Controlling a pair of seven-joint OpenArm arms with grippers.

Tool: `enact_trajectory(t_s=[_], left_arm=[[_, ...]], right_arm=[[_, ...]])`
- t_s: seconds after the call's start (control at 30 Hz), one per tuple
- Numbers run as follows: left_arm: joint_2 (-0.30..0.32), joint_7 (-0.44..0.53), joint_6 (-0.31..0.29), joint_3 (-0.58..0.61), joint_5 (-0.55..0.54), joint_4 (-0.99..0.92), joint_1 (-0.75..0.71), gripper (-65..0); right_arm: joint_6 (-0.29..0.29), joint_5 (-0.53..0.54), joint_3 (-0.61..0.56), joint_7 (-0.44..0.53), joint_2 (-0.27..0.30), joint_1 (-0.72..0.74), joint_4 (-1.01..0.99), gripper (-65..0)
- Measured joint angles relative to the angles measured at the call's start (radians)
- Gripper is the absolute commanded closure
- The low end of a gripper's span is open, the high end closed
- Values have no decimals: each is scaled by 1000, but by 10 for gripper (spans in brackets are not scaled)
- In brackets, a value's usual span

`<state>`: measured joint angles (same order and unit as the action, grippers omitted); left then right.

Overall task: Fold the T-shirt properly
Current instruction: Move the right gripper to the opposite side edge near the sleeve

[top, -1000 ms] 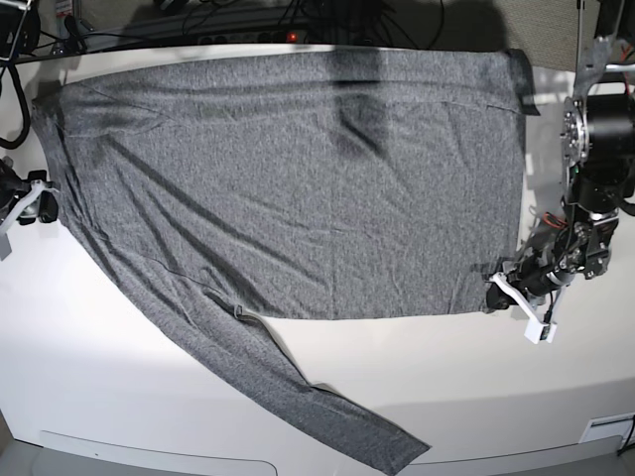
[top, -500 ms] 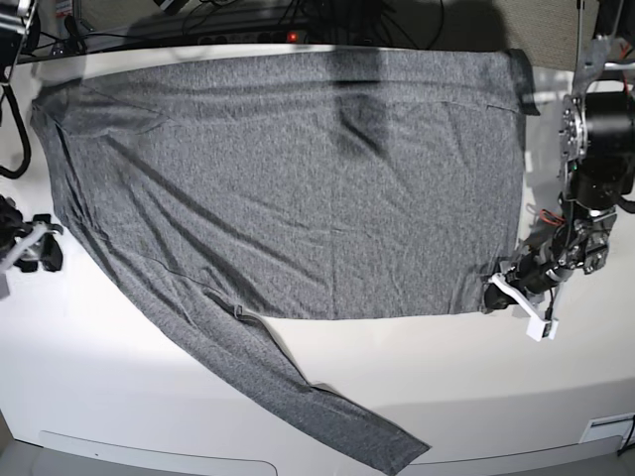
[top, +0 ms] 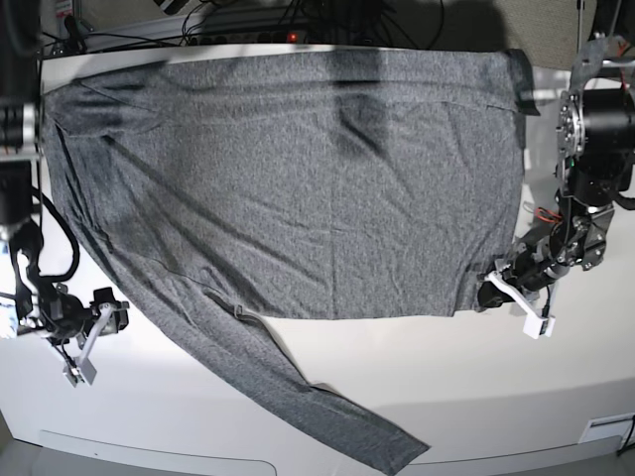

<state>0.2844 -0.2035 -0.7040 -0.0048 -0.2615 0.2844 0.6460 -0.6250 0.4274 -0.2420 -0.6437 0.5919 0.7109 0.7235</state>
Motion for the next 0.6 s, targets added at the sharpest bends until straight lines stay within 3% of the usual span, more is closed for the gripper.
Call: enact_trajectory(t_s=[0.2,0.37,0.5,0.6], left_arm=[[0,7,-3,0,0,1,-6,0],[1,29,-4,0,-11,4,-25,0],[1,40,-5,-1,-21,5,-35,0],[1,44,-7,-1,-21,6,-39,0]], right_arm=[[-12,-34,-109,7,-96,169,-290,-343],[-8,-216,-117,192,-156,185,-428,-343],[75,-300,-117,299,-196,177,-508,-343],[93,-328,-117,368,-204,175,-562,-343]])
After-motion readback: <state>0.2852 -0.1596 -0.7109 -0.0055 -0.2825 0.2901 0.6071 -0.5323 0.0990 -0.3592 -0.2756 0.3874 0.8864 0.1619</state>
